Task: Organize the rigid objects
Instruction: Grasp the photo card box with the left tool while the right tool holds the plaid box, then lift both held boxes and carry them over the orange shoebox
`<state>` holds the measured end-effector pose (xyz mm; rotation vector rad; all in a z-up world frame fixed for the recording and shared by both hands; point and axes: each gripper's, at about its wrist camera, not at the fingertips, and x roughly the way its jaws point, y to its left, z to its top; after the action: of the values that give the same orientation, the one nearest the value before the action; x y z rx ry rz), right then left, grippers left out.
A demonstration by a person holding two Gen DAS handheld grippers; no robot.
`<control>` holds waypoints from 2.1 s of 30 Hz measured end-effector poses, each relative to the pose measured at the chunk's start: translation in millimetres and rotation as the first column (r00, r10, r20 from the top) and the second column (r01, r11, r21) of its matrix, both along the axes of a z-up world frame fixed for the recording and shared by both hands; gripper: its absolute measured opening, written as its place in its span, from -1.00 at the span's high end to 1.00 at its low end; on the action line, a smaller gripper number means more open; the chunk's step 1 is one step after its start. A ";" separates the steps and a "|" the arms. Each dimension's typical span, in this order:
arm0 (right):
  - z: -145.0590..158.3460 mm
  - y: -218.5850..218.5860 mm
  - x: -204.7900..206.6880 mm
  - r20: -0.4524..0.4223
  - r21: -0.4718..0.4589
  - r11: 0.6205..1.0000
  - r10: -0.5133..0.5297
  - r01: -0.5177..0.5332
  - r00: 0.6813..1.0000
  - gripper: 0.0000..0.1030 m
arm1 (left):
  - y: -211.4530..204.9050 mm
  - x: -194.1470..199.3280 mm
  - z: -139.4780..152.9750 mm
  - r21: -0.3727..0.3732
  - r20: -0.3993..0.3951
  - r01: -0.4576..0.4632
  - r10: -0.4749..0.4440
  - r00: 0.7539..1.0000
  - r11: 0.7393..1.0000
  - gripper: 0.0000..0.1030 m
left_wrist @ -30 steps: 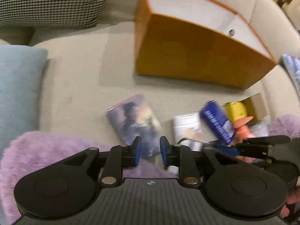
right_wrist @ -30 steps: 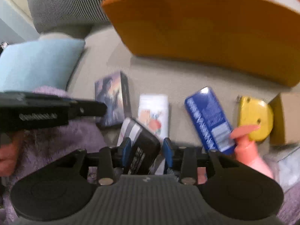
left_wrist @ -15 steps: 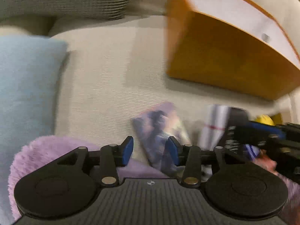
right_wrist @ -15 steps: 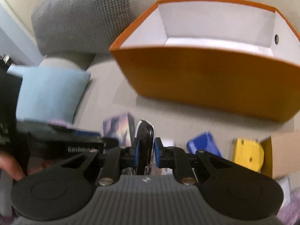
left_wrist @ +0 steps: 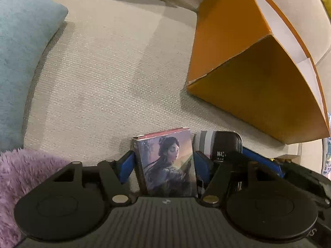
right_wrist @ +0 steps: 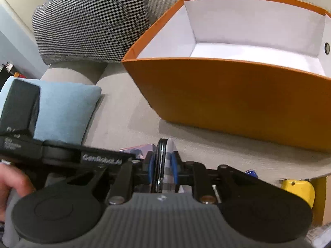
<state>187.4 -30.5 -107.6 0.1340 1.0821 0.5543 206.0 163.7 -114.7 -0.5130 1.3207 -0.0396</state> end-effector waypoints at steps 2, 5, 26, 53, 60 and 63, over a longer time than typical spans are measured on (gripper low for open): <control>-0.4 -3.1 -2.9 -0.027 0.008 1.000 -0.004 0.004 1.000 0.55 | -1.1 -3.8 3.0 0.005 0.019 -0.007 0.007 1.000 1.000 -0.37; -2.5 -5.2 -10.0 -0.059 0.013 1.000 0.001 -0.001 0.998 0.32 | -3.1 -11.5 9.5 0.021 0.047 -0.015 0.014 0.999 1.000 -0.36; -23.7 -2.2 1.1 -0.093 -0.022 0.999 -0.036 0.034 0.995 0.61 | -18.3 -53.1 56.3 -0.018 0.192 0.022 -0.018 0.981 1.000 -0.10; -8.5 -8.8 6.1 -0.040 -0.067 0.998 -0.024 0.021 0.999 0.62 | -42.4 -13.7 42.6 0.185 0.139 -0.069 0.044 0.989 0.980 0.59; -12.0 -14.3 -5.8 -0.050 -0.075 0.997 -0.030 0.026 0.998 0.60 | -26.2 -34.4 46.5 0.012 0.134 -0.094 0.091 0.987 0.996 0.59; -15.8 -16.6 -6.7 -0.049 -0.066 0.997 -0.037 0.034 0.998 0.60 | -22.8 -49.0 47.5 -0.044 0.149 -0.082 0.087 0.985 0.996 0.58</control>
<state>180.8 -47.1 -123.3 0.1103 1.1434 0.4855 157.0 140.9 -67.2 -0.5870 1.1506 -0.0329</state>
